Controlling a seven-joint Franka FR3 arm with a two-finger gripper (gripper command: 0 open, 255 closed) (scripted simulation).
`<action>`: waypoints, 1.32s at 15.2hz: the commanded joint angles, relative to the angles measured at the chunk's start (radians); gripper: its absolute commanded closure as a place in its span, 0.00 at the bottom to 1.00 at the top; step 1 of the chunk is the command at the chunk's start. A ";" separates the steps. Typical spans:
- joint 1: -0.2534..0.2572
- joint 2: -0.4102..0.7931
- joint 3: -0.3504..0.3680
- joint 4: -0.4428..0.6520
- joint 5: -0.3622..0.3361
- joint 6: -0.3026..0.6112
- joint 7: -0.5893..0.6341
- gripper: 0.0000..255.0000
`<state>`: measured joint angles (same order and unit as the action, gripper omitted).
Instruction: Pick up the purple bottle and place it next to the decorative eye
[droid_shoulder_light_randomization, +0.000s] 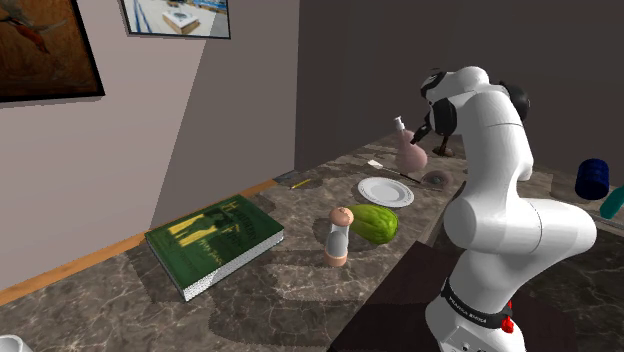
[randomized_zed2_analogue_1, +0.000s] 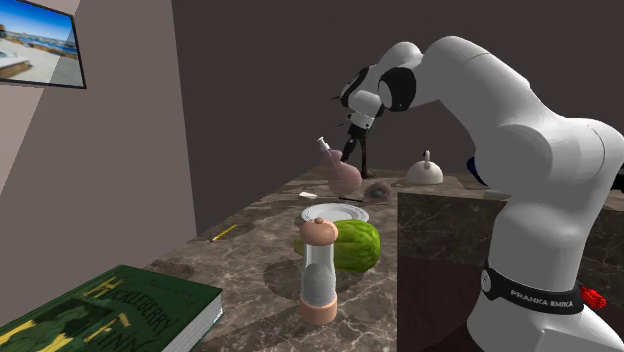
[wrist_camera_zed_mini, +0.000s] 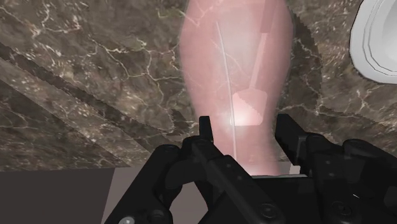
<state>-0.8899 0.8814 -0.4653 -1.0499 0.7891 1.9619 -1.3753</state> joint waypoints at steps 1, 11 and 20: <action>0.004 0.002 0.000 -0.021 0.000 0.008 -0.007 1.00; 0.012 -0.007 -0.002 -0.043 0.003 0.019 -0.013 0.00; -0.007 -0.066 -0.023 -0.025 -0.021 -0.061 -0.001 0.00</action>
<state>-0.8961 0.8162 -0.4877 -1.0760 0.7689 1.9042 -1.3772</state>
